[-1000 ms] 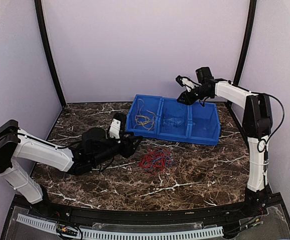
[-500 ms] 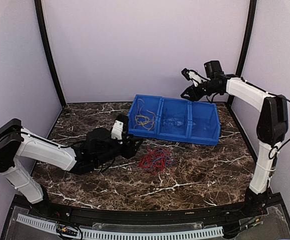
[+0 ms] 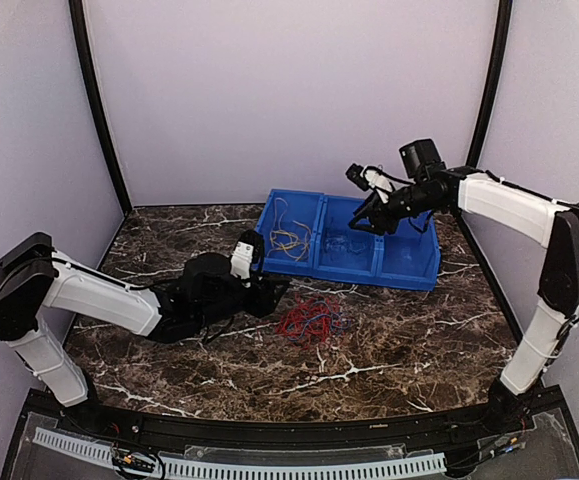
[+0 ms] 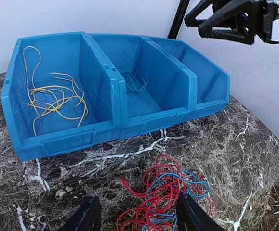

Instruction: Untangle the cables

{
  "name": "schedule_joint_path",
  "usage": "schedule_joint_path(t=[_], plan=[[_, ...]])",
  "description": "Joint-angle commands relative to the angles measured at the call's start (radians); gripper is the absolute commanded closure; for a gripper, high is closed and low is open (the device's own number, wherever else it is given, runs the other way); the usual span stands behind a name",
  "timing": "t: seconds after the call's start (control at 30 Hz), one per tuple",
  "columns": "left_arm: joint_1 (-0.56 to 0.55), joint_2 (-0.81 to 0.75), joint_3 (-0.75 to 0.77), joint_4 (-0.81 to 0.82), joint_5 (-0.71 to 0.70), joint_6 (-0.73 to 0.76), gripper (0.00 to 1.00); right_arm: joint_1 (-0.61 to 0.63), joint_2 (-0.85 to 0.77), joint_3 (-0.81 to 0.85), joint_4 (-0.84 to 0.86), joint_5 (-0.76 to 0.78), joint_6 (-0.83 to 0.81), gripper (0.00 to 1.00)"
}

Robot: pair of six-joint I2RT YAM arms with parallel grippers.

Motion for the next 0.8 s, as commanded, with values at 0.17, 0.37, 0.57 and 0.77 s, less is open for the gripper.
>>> schedule_joint_path(t=[0.17,0.37,0.57,0.77], plan=[[0.057,0.050,0.065,-0.122,0.123,-0.110,0.44,0.171,0.045,-0.148,-0.085,-0.019,-0.144,0.68],[0.072,0.048,0.052,-0.135,0.145,-0.136,0.44,0.218,0.070,-0.194,-0.086,-0.011,-0.130,0.69],[0.073,0.061,0.068,-0.152,0.166,-0.137,0.45,0.227,0.087,-0.204,-0.189,-0.051,-0.150,0.63],[0.075,0.073,0.088,-0.159,0.176,-0.132,0.45,0.229,0.074,-0.249,-0.183,-0.057,-0.103,0.61]])
